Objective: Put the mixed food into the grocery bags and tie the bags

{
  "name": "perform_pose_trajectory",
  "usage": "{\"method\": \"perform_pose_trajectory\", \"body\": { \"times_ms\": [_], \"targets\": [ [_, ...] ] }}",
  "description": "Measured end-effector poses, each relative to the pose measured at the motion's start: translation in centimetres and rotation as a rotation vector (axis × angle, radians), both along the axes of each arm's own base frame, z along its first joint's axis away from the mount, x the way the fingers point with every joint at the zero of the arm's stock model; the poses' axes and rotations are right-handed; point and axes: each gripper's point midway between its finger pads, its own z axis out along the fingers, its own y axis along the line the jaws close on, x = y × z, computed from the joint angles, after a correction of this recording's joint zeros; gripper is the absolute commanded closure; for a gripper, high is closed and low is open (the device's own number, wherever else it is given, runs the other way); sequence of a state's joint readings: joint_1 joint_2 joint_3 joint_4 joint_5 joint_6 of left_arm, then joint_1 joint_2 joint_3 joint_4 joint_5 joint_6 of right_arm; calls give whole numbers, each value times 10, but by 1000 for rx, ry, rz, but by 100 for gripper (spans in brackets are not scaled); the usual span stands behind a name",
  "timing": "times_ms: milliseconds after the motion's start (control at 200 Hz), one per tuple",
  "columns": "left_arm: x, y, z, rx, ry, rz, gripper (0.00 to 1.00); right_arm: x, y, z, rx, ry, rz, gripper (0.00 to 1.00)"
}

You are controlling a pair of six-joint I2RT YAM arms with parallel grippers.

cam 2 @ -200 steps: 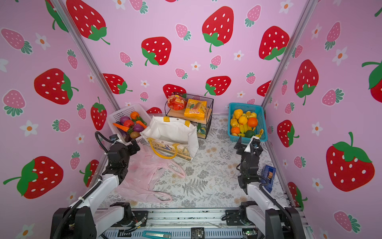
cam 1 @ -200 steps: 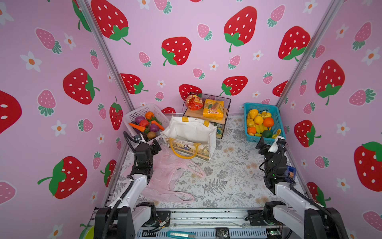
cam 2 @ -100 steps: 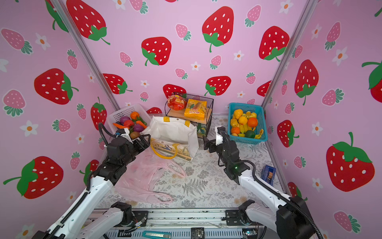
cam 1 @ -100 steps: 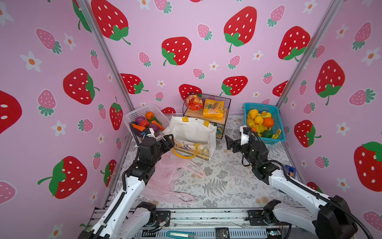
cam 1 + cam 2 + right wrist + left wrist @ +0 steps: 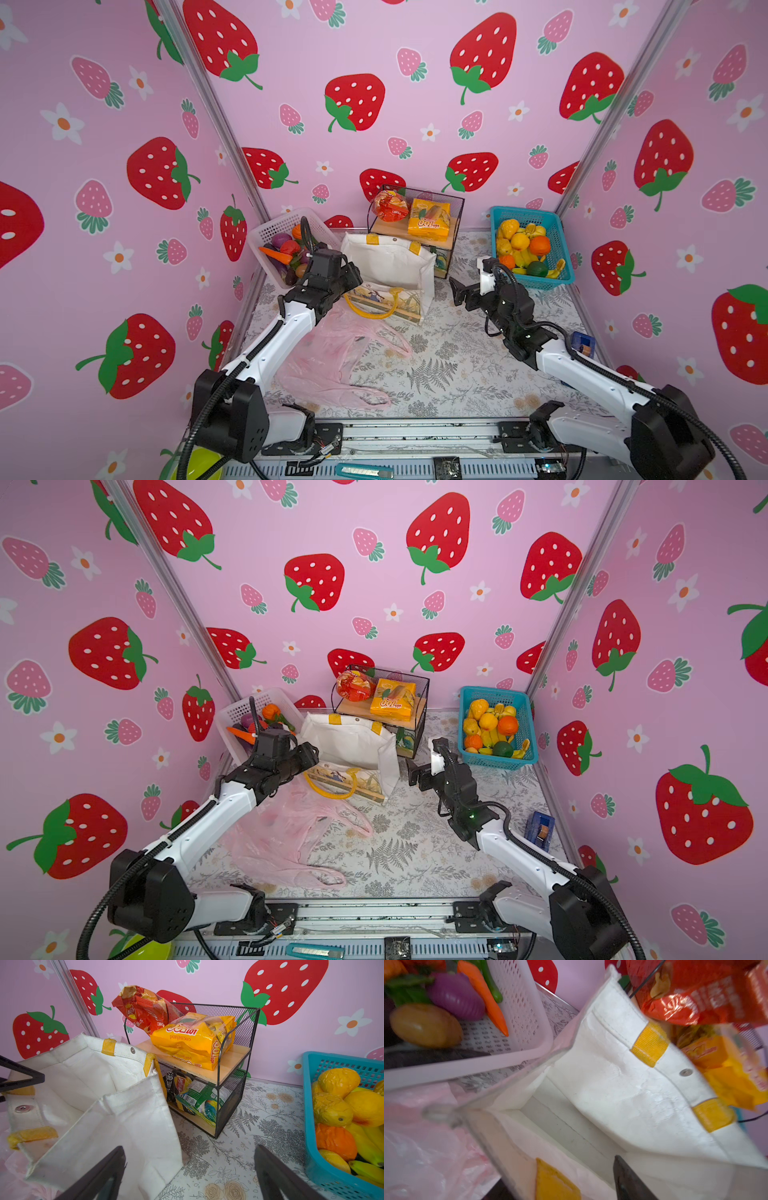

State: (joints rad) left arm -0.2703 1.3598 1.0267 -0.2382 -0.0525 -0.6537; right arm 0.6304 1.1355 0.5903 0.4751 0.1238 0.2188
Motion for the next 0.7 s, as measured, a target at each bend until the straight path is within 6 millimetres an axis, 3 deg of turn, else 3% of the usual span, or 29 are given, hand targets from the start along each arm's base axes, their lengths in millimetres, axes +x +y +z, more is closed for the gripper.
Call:
{"method": "perform_pose_trajectory", "body": {
  "times_ms": [150,310,590,700],
  "targets": [
    [1,-12,-16,-16,47,-50,78,-2,-7,-3,-20,14,-26,0],
    [-9,-40,-6,-88,43,-154,100,-7,-17,11,-20,1,-55,1],
    [-38,-91,16,-195,29,-370,100,-6,-18,76,-33,-64,-57,2],
    [-45,-107,21,-216,17,-427,100,1,-10,90,-55,-62,-38,4]
  ]
}}
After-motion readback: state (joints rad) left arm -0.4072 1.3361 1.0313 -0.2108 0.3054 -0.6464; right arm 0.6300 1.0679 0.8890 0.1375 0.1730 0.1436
